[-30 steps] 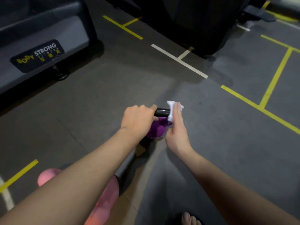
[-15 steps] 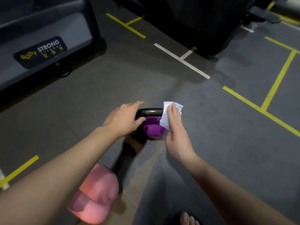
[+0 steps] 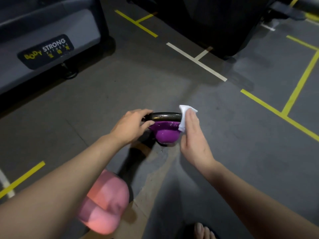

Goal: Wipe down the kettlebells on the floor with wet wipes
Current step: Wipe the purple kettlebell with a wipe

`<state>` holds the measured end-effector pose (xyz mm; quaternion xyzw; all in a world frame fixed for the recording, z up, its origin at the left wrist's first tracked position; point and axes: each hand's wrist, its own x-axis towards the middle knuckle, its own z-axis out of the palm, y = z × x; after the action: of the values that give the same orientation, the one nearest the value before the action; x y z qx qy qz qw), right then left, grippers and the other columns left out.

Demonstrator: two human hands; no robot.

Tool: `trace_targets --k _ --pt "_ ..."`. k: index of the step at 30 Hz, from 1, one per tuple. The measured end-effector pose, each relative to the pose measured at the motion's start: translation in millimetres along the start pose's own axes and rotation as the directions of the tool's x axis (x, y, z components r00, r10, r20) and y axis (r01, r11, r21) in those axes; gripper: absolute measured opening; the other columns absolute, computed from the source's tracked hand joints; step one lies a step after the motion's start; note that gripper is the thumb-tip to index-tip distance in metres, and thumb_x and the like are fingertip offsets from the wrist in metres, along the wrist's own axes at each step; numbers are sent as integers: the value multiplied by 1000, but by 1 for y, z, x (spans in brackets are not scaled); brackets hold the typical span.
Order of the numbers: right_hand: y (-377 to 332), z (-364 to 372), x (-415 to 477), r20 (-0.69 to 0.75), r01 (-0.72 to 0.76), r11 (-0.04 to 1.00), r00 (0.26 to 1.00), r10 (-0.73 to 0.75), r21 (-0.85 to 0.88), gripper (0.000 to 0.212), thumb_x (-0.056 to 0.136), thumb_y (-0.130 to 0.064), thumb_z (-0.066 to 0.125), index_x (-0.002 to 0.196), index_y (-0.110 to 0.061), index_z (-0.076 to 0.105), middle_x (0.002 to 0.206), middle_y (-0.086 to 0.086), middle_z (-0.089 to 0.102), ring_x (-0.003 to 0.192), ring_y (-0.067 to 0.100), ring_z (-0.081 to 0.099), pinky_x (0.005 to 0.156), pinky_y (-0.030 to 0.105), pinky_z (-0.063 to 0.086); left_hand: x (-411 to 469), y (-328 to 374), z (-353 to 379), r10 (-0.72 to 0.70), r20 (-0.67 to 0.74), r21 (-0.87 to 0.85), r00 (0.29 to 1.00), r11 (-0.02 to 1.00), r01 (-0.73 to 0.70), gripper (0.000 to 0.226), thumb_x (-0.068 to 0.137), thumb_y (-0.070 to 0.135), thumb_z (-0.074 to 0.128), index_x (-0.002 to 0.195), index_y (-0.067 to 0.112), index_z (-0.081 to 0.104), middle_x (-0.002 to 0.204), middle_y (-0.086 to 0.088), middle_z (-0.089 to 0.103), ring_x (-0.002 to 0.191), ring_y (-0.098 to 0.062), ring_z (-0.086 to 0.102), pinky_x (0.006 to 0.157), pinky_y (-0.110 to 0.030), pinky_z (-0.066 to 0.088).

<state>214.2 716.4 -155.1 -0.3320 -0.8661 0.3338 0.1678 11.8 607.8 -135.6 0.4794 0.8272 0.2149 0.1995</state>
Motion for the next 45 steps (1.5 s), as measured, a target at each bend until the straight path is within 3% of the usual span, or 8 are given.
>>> trace_targets --k 5,9,13,17,21,26,38,45 --pt "15 -8 9 54 -75 997 996 76 -18 88 74 12 33 154 -24 25 131 0 53 133 21 47 126 46 2 1 -8 5 8 -21 -98 1000 995 -10 35 93 23 74 128 21 69 113 -3 69 105 -21 64 89 -25 45" --pt "10 10 -2 84 264 914 965 -250 -307 77 78 -2 34 155 6 29 162 25 28 152 41 24 124 52 15 1 -7 12 -23 -49 -122 999 992 17 31 93 21 74 124 18 69 113 -5 72 108 -25 66 89 -26 43" --pt "16 2 14 5 184 920 981 -194 -347 78 76 5 46 154 6 33 162 24 30 151 39 29 124 45 18 1 -5 14 -68 -47 -145 997 988 61 31 95 25 71 125 24 67 110 -2 76 108 -23 68 89 -29 47" --pt "-3 20 7 152 441 766 894 -422 -468 69 81 -6 45 148 11 41 156 29 39 147 42 36 121 52 29 -1 -8 13 -80 -49 -153 996 986 72 33 95 29 71 127 28 66 115 2 75 114 -21 67 96 -31 48" --pt "16 -2 24 27 199 858 977 -211 -474 74 79 -2 40 152 9 34 157 26 37 146 40 37 122 47 25 -2 -9 15 -81 -64 -158 995 985 70 35 96 28 70 130 28 66 119 1 74 116 -24 65 94 -31 46" --pt "9 11 0 184 461 727 883 -431 -509 81 74 2 55 152 10 34 161 28 29 152 40 26 123 53 26 -2 -10 12 -72 -64 -159 995 985 61 34 96 27 70 129 31 67 115 2 75 115 -20 66 90 -26 44" --pt "17 -9 18 72 248 834 967 -245 -493 76 78 -10 28 151 9 36 158 26 37 144 41 41 120 51 31 -8 -9 22 -62 -83 -63 995 996 57 36 99 37 65 134 33 62 115 0 76 112 -28 66 92 -34 48" --pt "15 -9 14 117 265 882 964 -238 -389 89 72 2 48 158 1 25 167 16 21 155 31 19 128 40 13 -2 -8 17 -48 -71 -115 996 993 39 28 95 31 71 123 31 68 104 0 77 107 -25 69 91 -36 51"
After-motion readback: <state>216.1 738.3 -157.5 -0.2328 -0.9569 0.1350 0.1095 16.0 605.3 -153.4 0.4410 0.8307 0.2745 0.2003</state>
